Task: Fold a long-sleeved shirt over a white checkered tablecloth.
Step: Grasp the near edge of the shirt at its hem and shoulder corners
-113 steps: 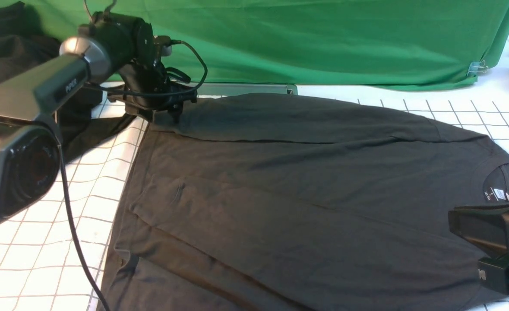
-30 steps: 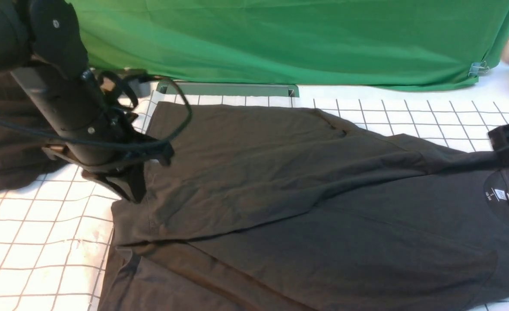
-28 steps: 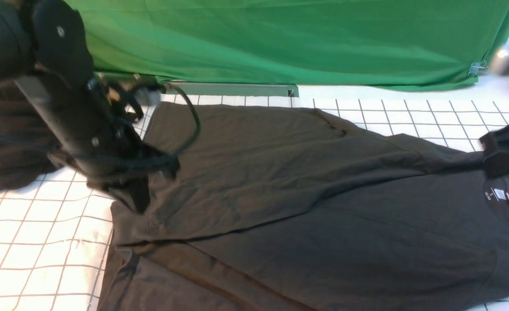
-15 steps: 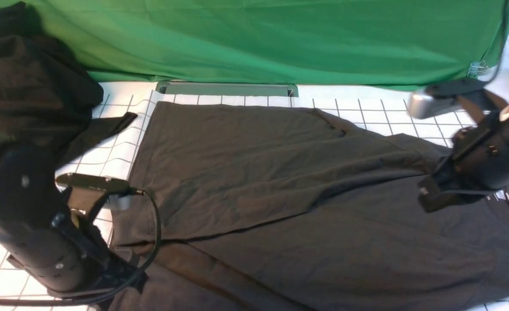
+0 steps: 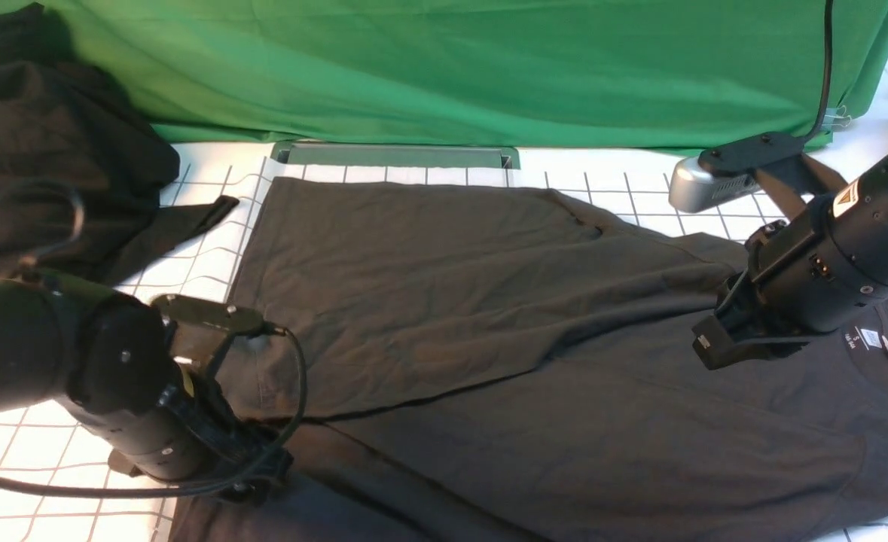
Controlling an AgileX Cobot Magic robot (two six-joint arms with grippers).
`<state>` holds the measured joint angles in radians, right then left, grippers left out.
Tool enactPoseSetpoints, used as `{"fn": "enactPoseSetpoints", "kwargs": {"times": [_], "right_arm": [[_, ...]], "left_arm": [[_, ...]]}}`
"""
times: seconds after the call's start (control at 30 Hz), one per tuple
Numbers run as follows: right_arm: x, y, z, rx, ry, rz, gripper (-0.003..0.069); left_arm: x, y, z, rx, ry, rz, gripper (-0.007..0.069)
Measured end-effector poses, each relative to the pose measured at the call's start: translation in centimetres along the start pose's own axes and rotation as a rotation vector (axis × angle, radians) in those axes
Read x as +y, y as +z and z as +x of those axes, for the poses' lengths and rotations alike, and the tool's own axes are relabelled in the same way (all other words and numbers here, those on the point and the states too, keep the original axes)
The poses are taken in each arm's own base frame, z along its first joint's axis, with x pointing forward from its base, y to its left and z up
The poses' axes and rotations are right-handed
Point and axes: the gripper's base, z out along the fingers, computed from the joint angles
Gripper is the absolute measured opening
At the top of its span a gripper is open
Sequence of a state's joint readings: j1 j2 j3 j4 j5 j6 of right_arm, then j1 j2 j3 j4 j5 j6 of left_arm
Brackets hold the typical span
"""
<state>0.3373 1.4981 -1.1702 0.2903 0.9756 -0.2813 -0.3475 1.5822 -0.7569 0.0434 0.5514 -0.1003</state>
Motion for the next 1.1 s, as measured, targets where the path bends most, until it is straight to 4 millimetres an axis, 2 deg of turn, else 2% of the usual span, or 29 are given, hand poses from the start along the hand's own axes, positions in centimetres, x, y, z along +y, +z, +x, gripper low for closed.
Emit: {"fn": "enactPoseSetpoints", "kwargs": {"times": [0.13,0.17,0.2,0.27,0.4,0.63,0.8,0.93,1.1], "right_arm": [[0.0,0.0,0.0,0.0,0.0,0.0,-0.0002],[0.0,0.0,0.0,0.0,0.0,0.0,-0.0002],[0.0,0.0,0.0,0.0,0.0,0.0,-0.0002],[0.0,0.0,0.0,0.0,0.0,0.0,-0.0002],[0.0,0.0,0.1,0.014,-0.002,-0.004,0.0001],[0.1,0.0,0.3,0.032,-0.01,-0.009,0.0008],[0.1,0.0,0.3,0.028,-0.011,-0.008,0.001],[0.1,0.0,0.3,0.028,-0.012,-0.008,0.001],[0.1,0.0,0.3,0.029,-0.013,-0.008,0.001]], "left_arm": [[0.0,0.0,0.2,0.017,-0.002,0.003,0.0395],[0.0,-0.2,0.3,0.03,0.001,0.004,0.0266],[0.0,-0.2,0.3,0.03,0.003,0.004,0.023],[0.0,-0.7,0.6,0.055,0.014,0.004,0.0059],[0.1,-2.6,1.5,0.088,0.012,0.005,0.0004],[0.0,-6.3,2.8,0.051,0.01,0.03,0.0],[0.3,-7.0,1.8,-0.094,0.05,0.003,0.0003],[0.2,-5.7,0.5,-0.169,0.059,0.006,0.0097],[0.1,-2.8,-0.1,-0.114,0.078,-0.005,0.032]]}}
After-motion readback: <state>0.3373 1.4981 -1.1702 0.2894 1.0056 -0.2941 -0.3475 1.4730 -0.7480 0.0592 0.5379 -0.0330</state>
